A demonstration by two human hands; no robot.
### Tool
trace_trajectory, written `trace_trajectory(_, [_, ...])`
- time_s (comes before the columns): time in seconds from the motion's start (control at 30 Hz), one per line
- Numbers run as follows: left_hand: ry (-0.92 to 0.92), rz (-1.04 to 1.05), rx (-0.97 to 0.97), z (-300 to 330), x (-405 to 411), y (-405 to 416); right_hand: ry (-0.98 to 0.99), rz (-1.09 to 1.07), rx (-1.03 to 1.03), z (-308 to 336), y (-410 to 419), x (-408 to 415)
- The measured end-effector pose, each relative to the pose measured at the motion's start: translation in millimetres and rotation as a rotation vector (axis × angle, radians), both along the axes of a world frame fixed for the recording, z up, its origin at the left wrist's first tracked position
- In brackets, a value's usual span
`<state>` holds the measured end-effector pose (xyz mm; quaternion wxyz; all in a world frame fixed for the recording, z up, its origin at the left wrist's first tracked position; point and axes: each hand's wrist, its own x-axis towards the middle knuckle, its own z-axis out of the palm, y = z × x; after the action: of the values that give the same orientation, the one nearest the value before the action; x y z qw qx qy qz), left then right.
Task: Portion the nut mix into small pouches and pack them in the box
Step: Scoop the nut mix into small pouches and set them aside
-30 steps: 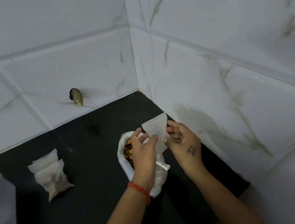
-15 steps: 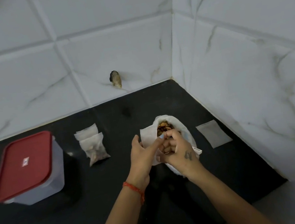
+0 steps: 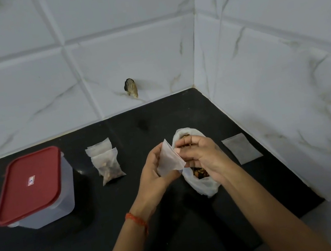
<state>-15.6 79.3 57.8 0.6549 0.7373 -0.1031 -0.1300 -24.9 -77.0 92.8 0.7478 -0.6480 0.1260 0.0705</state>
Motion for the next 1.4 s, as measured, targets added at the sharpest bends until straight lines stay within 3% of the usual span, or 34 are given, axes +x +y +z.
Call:
trace_trajectory(0.37, [-0.065,-0.148,0.039,4.8,7.5,0.6,0.024,-0.021,-0.004,-0.6,-6.0,3.7])
trace_trajectory(0.6, [-0.129,-0.156,0.158,4.1,7.9,-2.7,-0.084,-0.023,-0.413,0.7,-1.5,3.5])
trace_trajectory(0.8, [-0.224,-0.135,0.222,3.3,12.3,-2.9,-0.149,0.097,-0.616,8.1,-2.9,4.3])
trace_trajectory(1.0, [-0.299,-0.137,0.250,5.1,15.0,-5.0,-0.208,0.131,-0.605,7.2,-4.8,3.7])
trace_trajectory(1.1, [-0.294,-0.149,0.276,5.3,16.8,-5.9,-0.236,0.145,-0.714,2.9,-5.2,4.0])
trace_trajectory(1.4, [-0.318,-0.182,0.329,4.1,21.4,-5.4,-0.266,0.169,-0.780,3.8,-12.2,2.0])
